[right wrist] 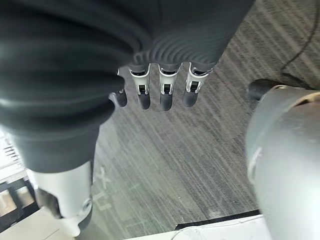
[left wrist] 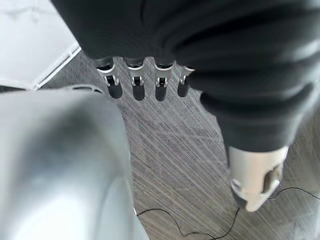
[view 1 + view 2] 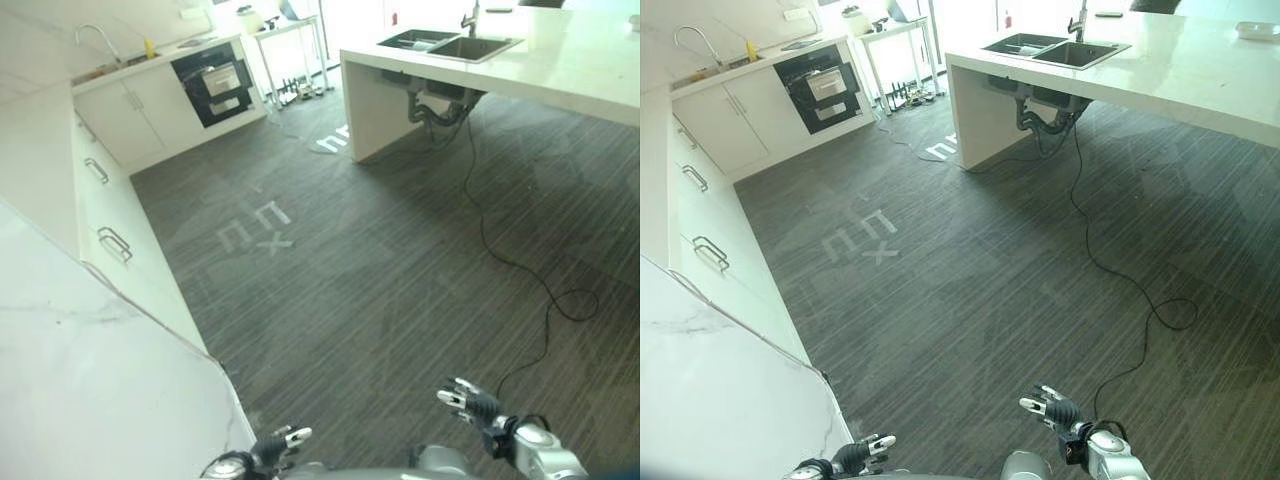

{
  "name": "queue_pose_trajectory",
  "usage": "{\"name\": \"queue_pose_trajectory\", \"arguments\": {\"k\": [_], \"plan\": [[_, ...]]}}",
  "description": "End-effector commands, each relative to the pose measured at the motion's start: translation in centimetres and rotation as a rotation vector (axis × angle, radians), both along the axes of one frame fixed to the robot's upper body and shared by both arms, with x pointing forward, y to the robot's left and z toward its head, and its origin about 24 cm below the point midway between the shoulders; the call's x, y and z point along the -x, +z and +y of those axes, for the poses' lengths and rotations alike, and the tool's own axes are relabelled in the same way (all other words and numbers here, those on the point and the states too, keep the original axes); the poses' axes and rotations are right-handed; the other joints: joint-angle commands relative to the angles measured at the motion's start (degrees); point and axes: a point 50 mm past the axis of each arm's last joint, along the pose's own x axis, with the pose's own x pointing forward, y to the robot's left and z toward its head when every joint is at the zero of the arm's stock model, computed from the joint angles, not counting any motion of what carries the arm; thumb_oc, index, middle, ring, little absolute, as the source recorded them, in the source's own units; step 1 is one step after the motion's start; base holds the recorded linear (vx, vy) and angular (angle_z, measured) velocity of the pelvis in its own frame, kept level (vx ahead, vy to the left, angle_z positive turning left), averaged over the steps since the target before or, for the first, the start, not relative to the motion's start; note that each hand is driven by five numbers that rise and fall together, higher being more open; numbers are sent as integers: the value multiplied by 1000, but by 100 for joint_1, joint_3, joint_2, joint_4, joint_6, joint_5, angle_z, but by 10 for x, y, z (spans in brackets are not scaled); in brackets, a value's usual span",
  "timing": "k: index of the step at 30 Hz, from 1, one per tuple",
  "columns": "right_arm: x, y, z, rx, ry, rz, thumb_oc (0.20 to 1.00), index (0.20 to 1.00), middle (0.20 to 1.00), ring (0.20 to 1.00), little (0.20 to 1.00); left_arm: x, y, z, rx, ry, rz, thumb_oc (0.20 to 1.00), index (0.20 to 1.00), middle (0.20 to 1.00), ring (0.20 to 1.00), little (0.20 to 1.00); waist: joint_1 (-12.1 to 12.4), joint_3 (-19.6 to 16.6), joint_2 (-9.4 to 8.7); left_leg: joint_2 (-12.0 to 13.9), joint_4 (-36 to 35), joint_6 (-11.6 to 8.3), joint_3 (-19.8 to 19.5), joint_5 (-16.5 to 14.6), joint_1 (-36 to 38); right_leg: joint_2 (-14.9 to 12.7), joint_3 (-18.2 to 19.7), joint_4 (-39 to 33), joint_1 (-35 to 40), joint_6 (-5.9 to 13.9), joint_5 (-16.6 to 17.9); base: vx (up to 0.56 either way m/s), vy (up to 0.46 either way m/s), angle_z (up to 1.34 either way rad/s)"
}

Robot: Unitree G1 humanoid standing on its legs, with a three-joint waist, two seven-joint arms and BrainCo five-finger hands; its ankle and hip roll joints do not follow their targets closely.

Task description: Place the dishes in the dishwasher.

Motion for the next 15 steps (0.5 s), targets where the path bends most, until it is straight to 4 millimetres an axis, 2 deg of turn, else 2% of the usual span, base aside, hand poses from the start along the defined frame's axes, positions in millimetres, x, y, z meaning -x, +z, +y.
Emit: {"name": "queue_pose_trajectory", "arguments": {"k": [1,6,11,14,15], "plan": [[-26,9,16,-61,-30,-115,1000,1000,1000,1000,1000,-24,8,7,-52,56,-89,1000,1000,1000,1000,1000,35,19,-311,-270,365,-149,-143,-311,-1,12,-38,-1871,1330,443,576,-47,32,-1],[-20,3,17,-108,-86,-96,1000,1000,1000,1000,1000,-21,5,8,-93,102,-71,1000,1000,1000,1000,1000,72,1,-390,-273,512,-132,-124,-364,-49,48,-32,-1883,1369,423,575,4,-9,0],[-18,2,20,-120,-69,-109,1000,1000,1000,1000,1000,-19,4,6,-98,146,-84,1000,1000,1000,1000,1000,90,13,-472,-194,574,-142,-74,-351,-92,104,-37,-1866,1364,393,561,17,-66,-3],[-21,4,26,-114,10,-123,1000,1000,1000,1000,1000,-25,6,6,-104,181,-131,1000,1000,1000,1000,1000,95,63,-534,-84,612,-180,-31,-284,-151,165,-36,-1846,1349,360,547,-2,-58,-9],[-27,7,30,-125,2,-142,1000,1000,1000,1000,1000,-35,11,4,-86,214,-183,1000,1000,1000,1000,1000,94,121,-585,18,825,-212,-16,-211,-268,235,-2,-1804,1321,299,508,-22,-92,-24]]}}
